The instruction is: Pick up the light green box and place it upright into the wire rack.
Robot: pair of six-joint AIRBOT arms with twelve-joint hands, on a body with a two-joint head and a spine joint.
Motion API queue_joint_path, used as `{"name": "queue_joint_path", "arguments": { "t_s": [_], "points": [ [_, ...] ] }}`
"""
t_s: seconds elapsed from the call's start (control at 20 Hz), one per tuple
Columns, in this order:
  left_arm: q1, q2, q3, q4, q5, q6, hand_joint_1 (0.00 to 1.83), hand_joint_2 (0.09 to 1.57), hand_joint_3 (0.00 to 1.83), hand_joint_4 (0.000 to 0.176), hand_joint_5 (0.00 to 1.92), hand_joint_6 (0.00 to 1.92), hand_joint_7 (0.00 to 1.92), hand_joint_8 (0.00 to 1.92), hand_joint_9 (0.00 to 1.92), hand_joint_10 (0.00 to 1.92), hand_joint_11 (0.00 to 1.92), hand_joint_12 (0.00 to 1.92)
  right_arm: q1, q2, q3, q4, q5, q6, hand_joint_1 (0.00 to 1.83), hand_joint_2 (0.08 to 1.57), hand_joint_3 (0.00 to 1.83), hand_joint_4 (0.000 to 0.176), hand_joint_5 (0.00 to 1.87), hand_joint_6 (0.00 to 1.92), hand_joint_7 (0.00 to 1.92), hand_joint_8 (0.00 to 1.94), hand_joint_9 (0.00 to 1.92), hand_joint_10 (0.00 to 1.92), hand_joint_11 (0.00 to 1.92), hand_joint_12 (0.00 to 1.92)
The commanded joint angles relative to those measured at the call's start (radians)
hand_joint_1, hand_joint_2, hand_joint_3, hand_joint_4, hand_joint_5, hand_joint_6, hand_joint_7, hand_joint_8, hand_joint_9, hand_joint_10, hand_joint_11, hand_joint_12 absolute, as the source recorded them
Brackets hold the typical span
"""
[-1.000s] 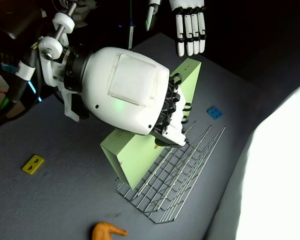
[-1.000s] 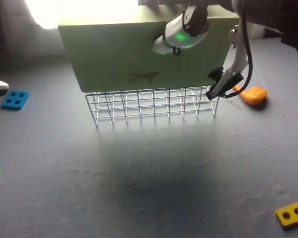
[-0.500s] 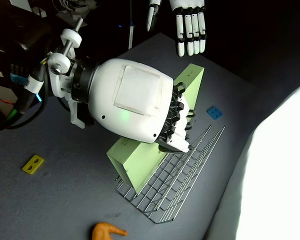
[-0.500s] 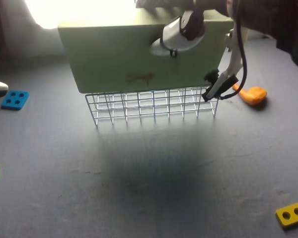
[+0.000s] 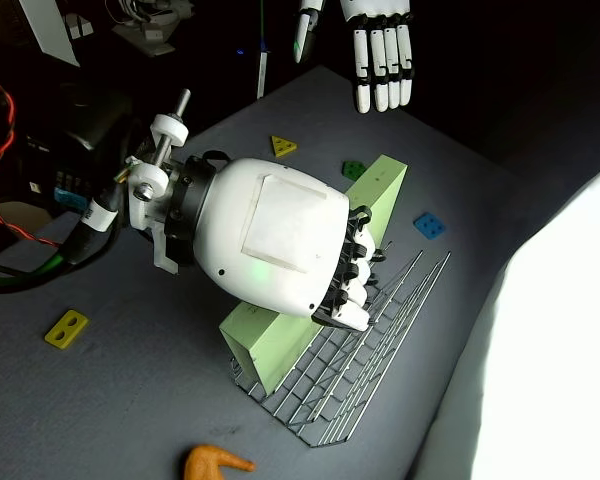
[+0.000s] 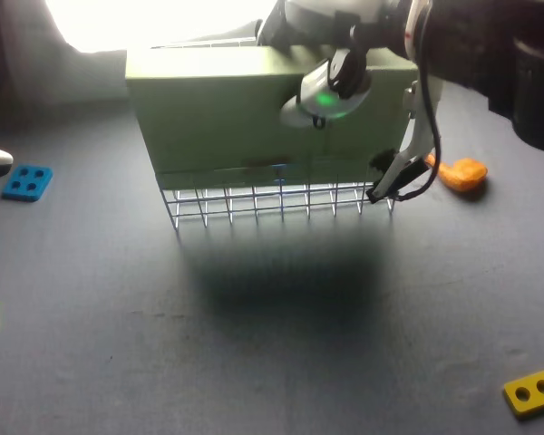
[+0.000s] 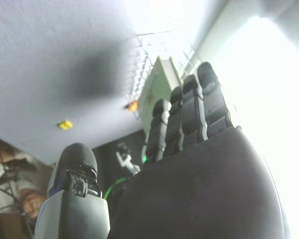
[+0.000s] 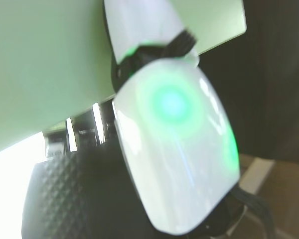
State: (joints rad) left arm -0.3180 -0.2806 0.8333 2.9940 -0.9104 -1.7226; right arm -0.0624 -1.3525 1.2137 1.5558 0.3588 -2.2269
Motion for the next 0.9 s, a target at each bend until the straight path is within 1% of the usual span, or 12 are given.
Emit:
{"name": "queue_joint_path", "arguments": {
  "t_s": [0.0,0.05,0.1,0.15,0.2,0.25,0.3,0.4,0.5,0.55,0.65,0.85],
  "points": [
    [-0.013,0.000,0.002,-0.012,0.083,-0.002,0.16,1.23,0.00,0.041,0.09,0.00,0.05,0.00,0.05,0.00,0.00,0.25,0.004,0.001,0.005,-0.037,0.007,0.009,1.23,1.12,0.00,0.000,0.98,0.88,0.98,1.16,0.84,1.21,0.58,1.60],
    [-0.013,0.000,0.002,-0.012,0.083,-0.002,0.16,1.23,0.00,0.041,0.09,0.00,0.05,0.00,0.05,0.00,0.00,0.25,-0.001,-0.004,0.010,-0.037,0.007,0.010,1.23,1.12,0.00,0.000,0.98,0.88,0.98,1.16,0.84,1.21,0.58,1.60],
    [-0.013,0.000,0.003,-0.012,0.083,-0.002,0.15,1.23,0.00,0.049,0.08,0.00,0.05,0.00,0.06,0.00,0.00,0.24,-0.006,-0.008,0.016,-0.038,0.007,0.014,1.24,1.11,0.00,0.000,1.01,0.84,0.99,1.16,0.86,1.19,0.60,1.58],
    [-0.013,0.000,0.004,-0.012,0.083,-0.002,0.17,1.23,0.00,0.049,0.09,0.01,0.06,0.00,0.07,0.00,0.00,0.26,-0.010,-0.012,0.022,-0.039,0.007,0.019,1.24,1.12,0.00,0.000,0.99,0.87,0.97,1.19,0.85,1.20,0.61,1.59],
    [-0.013,0.000,0.004,-0.012,0.083,-0.002,0.17,1.23,0.00,0.049,0.09,0.00,0.06,0.00,0.07,0.00,0.00,0.23,-0.014,-0.013,0.025,-0.041,0.007,0.024,1.24,1.12,0.00,0.000,0.99,0.85,0.96,1.23,0.83,1.24,0.60,1.62],
    [-0.013,0.000,0.004,-0.012,0.083,-0.002,0.16,1.23,0.00,0.048,0.09,0.00,0.06,0.00,0.06,0.00,0.00,0.22,-0.019,-0.016,0.029,-0.044,0.007,0.029,1.24,1.12,0.00,0.000,1.00,0.84,0.96,1.22,0.83,1.24,0.58,1.62],
    [-0.013,0.000,0.004,-0.012,0.083,-0.002,0.15,1.24,0.00,0.046,0.08,0.00,0.05,0.00,0.05,0.00,0.00,0.20,-0.026,-0.019,0.033,-0.078,0.007,0.059,1.24,1.11,0.00,0.000,1.01,0.82,0.97,1.20,0.84,1.23,0.60,1.60],
    [-0.013,0.000,0.004,-0.012,0.083,-0.002,0.15,1.23,0.00,0.045,0.09,0.00,0.05,0.00,0.05,0.00,0.00,0.21,-0.033,-0.023,0.039,-0.106,0.007,0.086,1.23,1.13,0.00,0.000,0.98,0.87,0.94,1.25,0.81,1.27,0.57,1.67],
    [-0.013,0.000,0.004,-0.012,0.083,-0.002,0.16,1.23,0.00,0.048,0.10,0.00,0.06,0.00,0.06,0.00,0.00,0.23,-0.038,-0.027,0.046,-0.106,0.007,0.091,1.24,1.12,0.00,0.000,0.97,0.89,0.97,1.21,0.83,1.27,0.60,1.63],
    [-0.013,0.000,0.003,-0.012,0.083,-0.002,0.14,1.23,0.00,0.051,0.09,0.00,0.06,0.00,0.06,0.00,0.00,0.21,-0.040,-0.029,0.049,-0.106,0.007,0.093,1.23,1.13,0.00,0.000,0.97,0.90,0.96,1.21,0.83,1.27,0.57,1.65],
    [-0.013,0.000,0.003,-0.012,0.083,-0.002,0.15,1.23,0.00,0.049,0.09,0.00,0.06,0.00,0.06,0.00,0.00,0.19,-0.049,-0.034,0.057,-0.106,0.007,0.097,1.22,1.15,0.00,0.000,0.92,0.98,0.91,1.27,0.81,1.28,0.58,1.64],
    [-0.013,0.000,0.003,-0.012,0.083,-0.002,0.14,1.23,0.00,0.049,0.08,0.00,0.05,0.00,0.05,0.00,0.00,0.18,-0.058,-0.040,0.062,-0.107,0.007,0.101,1.22,1.15,0.00,0.000,0.94,0.95,0.90,1.30,0.79,1.31,0.57,1.66]
  ]
}}
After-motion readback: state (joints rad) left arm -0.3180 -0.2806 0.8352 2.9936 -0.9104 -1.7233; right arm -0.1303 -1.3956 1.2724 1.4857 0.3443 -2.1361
